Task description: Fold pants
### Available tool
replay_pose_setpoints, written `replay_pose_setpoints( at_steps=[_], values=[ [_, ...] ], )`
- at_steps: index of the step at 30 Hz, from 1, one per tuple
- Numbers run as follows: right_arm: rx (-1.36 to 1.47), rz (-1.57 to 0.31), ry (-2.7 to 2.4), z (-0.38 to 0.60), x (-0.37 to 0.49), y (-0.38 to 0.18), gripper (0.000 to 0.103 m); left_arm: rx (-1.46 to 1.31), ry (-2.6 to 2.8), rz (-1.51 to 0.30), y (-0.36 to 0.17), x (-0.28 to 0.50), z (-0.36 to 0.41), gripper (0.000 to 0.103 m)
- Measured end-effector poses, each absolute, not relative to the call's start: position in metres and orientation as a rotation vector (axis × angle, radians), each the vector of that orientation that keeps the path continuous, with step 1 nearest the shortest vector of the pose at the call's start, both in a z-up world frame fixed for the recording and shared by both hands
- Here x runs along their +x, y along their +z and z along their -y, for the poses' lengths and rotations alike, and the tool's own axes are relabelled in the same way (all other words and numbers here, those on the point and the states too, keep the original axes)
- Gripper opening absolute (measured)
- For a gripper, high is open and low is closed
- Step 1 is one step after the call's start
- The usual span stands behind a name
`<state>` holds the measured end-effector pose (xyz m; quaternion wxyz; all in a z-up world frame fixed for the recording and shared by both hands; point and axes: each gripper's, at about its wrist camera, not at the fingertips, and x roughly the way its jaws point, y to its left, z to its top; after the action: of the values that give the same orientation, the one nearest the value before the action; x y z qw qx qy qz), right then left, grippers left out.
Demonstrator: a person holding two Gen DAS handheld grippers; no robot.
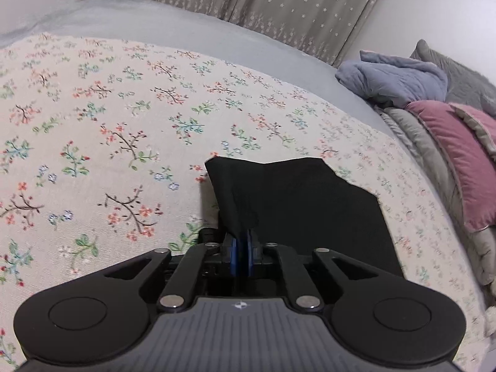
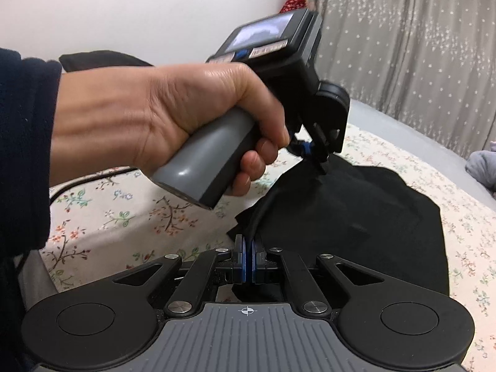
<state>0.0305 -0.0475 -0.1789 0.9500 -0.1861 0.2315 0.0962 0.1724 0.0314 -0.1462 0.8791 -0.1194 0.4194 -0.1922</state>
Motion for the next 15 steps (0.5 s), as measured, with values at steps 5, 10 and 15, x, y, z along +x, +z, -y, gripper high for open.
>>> replay_pose_setpoints(
  at_steps=[5, 10, 15],
  values=[
    [-0.344, -0.498, 0.239, 0.053, 0.034, -0.183, 0.011, -0.231, -0.381, -0.839, -0.152, 0.169, -0.024, 0.015],
    [-0.323, -0.518, 0.349, 0.061, 0.023, -0.170, 0.021, -0.297, -0.363, -0.848, -0.147, 0.170, -0.034, 0.021],
    [-0.179, -0.520, 0.466, 0.097, 0.003, -0.127, 0.021, -0.347, -0.303, -0.818, -0.133, 0.161, -0.050, 0.023]
  ],
)
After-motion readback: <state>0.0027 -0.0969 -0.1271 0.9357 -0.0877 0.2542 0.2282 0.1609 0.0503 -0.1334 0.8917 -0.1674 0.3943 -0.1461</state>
